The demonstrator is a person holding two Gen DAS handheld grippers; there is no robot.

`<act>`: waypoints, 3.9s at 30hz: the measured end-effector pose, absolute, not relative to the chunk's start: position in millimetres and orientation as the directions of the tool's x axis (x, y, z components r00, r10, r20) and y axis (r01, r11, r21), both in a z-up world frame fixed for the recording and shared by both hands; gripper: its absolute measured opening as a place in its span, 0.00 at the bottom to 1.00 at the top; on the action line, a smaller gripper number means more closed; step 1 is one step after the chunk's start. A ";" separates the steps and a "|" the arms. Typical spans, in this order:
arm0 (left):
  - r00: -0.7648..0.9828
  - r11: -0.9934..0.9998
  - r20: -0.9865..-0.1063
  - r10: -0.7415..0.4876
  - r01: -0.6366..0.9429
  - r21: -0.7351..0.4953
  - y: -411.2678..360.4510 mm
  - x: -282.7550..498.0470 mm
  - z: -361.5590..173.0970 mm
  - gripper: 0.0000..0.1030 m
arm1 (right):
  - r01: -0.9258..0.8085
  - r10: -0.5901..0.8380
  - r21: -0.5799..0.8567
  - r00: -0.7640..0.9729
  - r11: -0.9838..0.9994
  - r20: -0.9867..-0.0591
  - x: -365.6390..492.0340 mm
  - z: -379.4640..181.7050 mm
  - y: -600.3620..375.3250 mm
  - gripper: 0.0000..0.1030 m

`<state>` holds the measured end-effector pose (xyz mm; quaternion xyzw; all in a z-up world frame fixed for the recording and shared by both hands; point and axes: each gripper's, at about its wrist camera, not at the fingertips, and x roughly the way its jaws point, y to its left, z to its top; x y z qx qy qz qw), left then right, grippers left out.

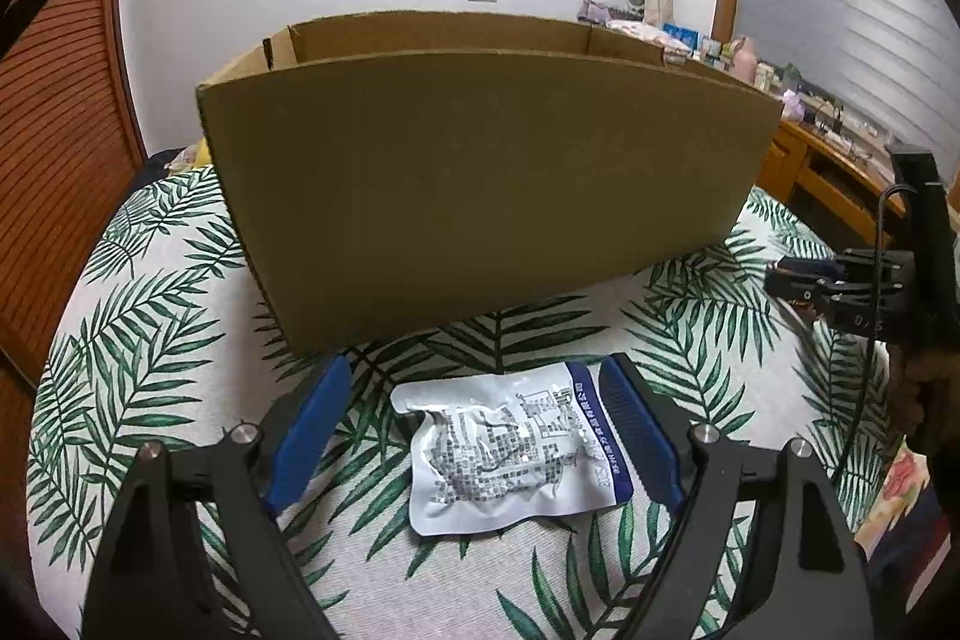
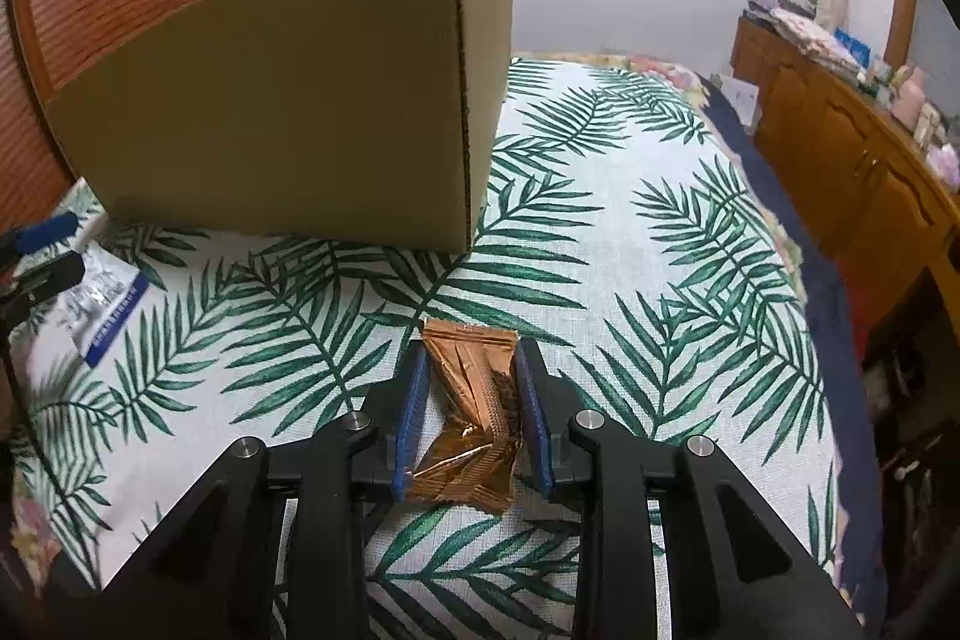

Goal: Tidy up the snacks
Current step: 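Grasp the brown wrapped snack with right tool while left tool grasps silver foil packet, then lift both held packets and carry them over the open box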

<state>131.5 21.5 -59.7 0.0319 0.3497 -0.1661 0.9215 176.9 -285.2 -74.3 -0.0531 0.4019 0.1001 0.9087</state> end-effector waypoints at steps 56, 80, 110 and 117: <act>0.677 0.933 -0.662 -0.323 0.344 -0.104 12.9 84.9 -44.0 0.63 | -0.252 0.199 0.039 0.649 0.967 -0.734 158.7 -68.7 -291.0 0.19; 0.769 0.939 -0.553 -0.320 0.333 -0.081 22.2 98.9 26.2 0.63 | -0.348 0.271 -0.024 0.768 0.937 -0.580 108.2 25.5 -263.6 0.19; 0.784 0.951 -0.548 -0.291 0.298 -0.079 14.0 214.6 39.7 0.64 | -0.433 0.349 -0.048 0.782 0.900 -0.517 186.4 62.0 -216.2 0.19; 0.778 0.959 -0.570 -0.265 0.273 -0.075 11.6 232.6 18.5 0.65 | -0.445 0.392 0.023 0.761 0.895 -0.518 211.2 52.1 -211.9 0.19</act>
